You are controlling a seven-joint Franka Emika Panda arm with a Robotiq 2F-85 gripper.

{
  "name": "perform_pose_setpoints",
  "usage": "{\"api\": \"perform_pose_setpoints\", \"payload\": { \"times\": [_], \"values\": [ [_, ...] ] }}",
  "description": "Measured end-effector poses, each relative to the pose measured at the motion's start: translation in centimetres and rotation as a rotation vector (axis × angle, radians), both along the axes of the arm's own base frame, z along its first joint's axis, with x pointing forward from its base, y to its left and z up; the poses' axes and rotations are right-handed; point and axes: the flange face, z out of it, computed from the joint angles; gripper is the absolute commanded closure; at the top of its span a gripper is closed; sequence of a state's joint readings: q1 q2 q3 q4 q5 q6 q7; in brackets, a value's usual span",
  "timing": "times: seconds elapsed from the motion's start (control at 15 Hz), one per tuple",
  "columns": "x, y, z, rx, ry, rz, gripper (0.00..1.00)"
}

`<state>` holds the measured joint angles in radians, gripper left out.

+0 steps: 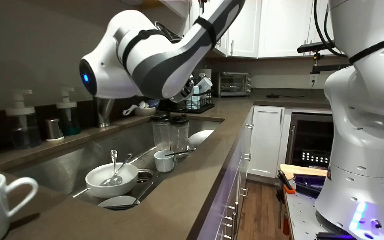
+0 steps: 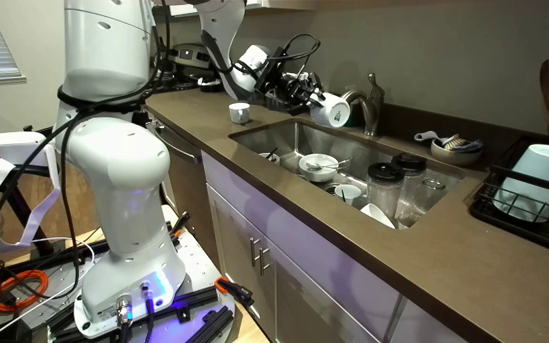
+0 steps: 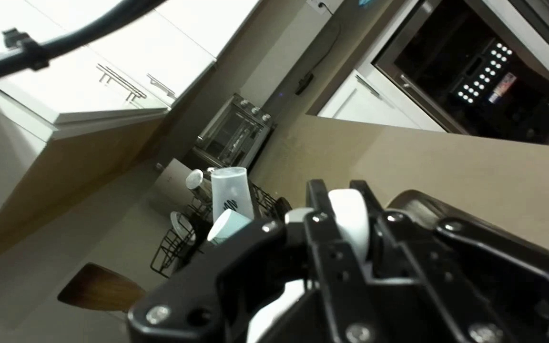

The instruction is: Pick the white cup and pour its contents into the sink

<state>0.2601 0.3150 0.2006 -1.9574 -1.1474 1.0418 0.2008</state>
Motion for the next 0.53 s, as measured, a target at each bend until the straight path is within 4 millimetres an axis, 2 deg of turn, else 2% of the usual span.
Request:
{"api": "perform_pose_setpoints", "payload": {
  "times": [0.53],
  "values": [
    [0.7, 3.7, 0.9, 0.314, -0.049, 0.024, 0.94]
  ]
}}
